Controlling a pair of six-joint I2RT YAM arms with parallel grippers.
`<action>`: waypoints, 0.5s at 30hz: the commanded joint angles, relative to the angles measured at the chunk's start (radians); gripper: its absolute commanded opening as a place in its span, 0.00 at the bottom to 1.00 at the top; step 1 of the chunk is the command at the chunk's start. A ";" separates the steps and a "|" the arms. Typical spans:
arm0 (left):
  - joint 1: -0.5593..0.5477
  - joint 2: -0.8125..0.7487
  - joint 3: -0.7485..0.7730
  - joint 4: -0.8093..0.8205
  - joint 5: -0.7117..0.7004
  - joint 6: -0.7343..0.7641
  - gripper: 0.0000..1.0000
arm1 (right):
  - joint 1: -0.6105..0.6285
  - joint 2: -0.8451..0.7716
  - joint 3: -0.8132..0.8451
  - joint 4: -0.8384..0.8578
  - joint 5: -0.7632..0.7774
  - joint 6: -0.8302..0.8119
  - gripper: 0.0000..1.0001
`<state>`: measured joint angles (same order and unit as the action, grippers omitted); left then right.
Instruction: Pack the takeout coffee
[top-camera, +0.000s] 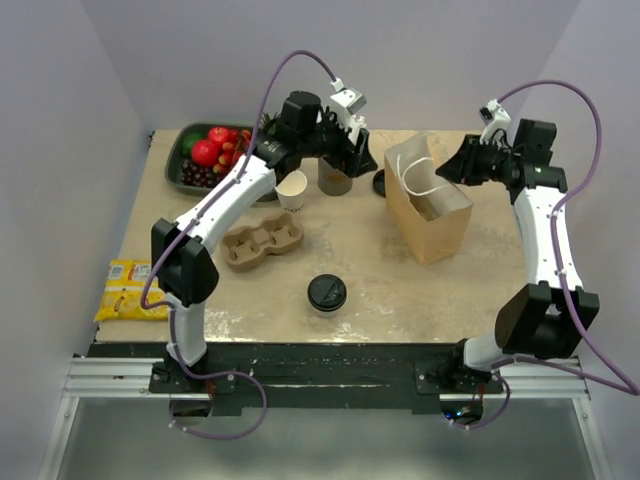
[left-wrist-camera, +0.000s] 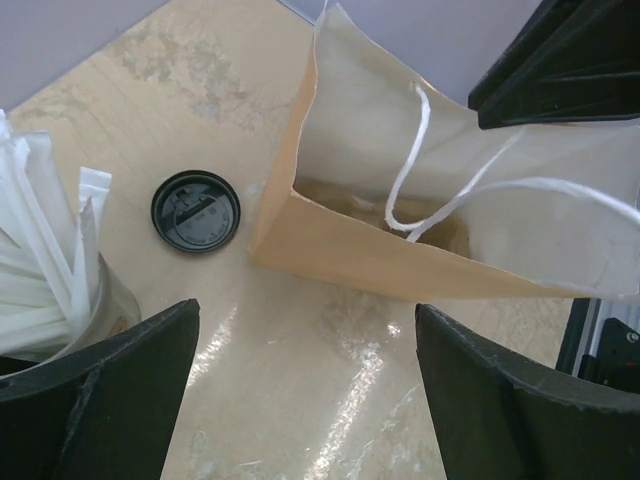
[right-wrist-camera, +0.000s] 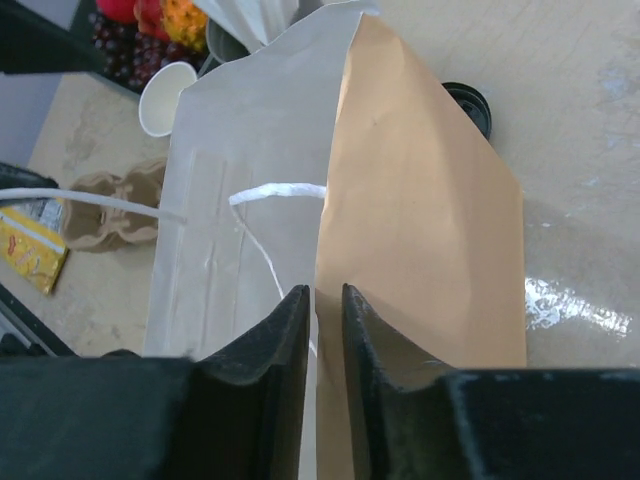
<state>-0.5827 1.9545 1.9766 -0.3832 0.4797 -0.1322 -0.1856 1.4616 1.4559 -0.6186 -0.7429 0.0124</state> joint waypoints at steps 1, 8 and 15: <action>0.012 0.029 0.044 0.020 0.071 -0.081 0.92 | 0.000 0.017 0.096 0.042 0.060 0.021 0.35; 0.011 -0.103 -0.089 -0.040 0.094 0.043 0.92 | -0.002 0.002 0.234 -0.127 0.111 -0.158 0.64; 0.011 -0.443 -0.479 -0.265 0.157 0.564 0.97 | 0.000 -0.053 0.195 -0.121 0.203 -0.181 0.65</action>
<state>-0.5774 1.7020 1.6306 -0.4831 0.5632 0.0940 -0.1856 1.4521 1.6543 -0.7280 -0.6071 -0.1268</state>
